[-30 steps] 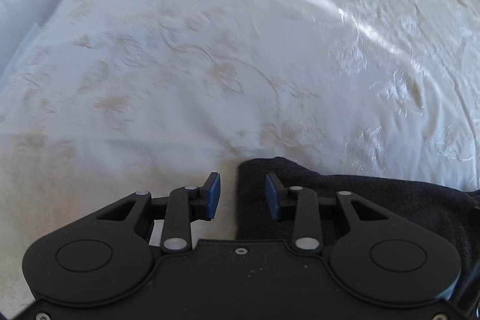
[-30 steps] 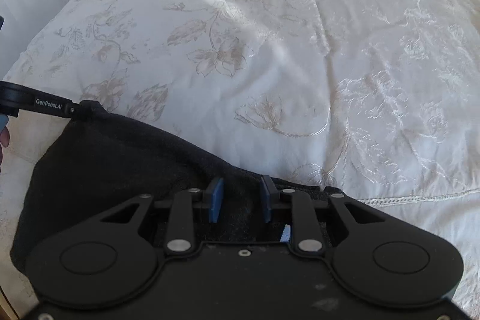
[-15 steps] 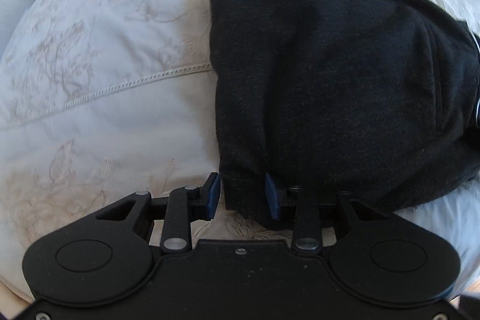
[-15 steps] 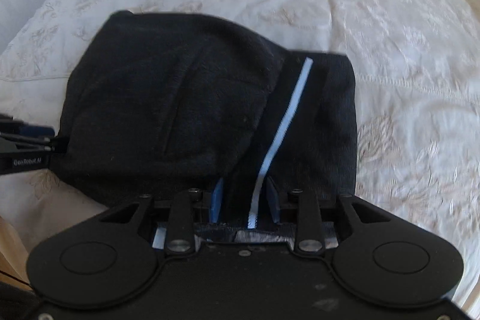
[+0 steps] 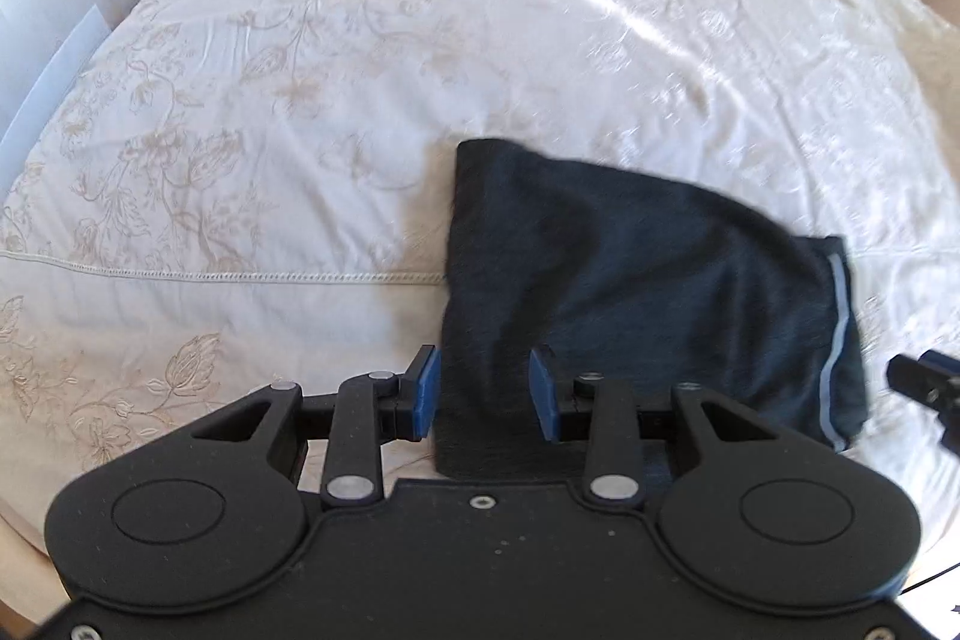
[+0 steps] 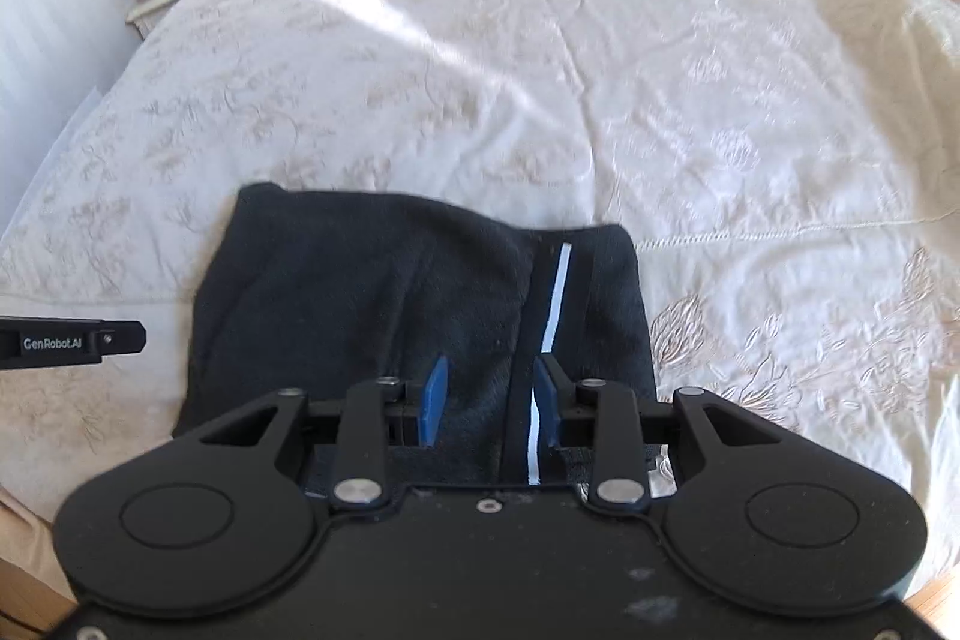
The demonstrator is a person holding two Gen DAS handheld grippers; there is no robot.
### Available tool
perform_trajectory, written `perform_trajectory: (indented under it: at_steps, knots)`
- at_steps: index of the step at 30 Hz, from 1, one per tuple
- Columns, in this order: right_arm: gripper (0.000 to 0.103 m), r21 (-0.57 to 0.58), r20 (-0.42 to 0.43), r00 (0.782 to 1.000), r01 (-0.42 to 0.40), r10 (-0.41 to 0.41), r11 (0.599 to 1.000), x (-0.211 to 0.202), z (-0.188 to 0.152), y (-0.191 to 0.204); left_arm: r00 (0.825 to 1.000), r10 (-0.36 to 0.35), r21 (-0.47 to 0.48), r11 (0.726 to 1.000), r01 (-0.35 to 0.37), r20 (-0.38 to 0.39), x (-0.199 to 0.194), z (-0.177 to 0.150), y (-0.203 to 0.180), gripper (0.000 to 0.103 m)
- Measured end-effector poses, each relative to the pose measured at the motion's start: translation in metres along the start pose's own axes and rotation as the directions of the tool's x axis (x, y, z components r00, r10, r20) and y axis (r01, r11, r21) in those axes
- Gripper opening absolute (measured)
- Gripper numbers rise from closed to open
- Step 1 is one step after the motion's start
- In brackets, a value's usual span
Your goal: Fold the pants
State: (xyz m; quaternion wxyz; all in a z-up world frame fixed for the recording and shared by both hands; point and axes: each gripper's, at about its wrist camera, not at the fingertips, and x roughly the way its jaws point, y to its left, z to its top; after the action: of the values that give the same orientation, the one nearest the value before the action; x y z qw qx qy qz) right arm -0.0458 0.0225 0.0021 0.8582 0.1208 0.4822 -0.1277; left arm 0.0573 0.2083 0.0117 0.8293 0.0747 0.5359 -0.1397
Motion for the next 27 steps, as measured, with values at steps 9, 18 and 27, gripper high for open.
perform_trajectory:
  at_steps: [9, 18, 27]
  knots:
    - [0.034, 0.055, 0.059, 0.994, 0.091, -0.094, 0.994, -0.035, 0.003, 0.017, 1.000, -0.019, 0.052, 0.998, 0.019, 0.004, -0.020, -0.007, -0.022, 0.044]
    - [0.034, 0.055, 0.054, 0.995, 0.082, -0.085, 0.995, -0.049, -0.004, 0.025, 0.999, -0.043, 0.034, 0.998, 0.044, -0.033, -0.031, -0.020, -0.030, 0.044]
    - [0.034, 0.022, 0.059, 0.998, 0.016, -0.017, 1.000, -0.060, -0.013, 0.010, 1.000, -0.005, 0.016, 1.000, 0.006, -0.029, -0.041, -0.039, -0.040, 0.044]
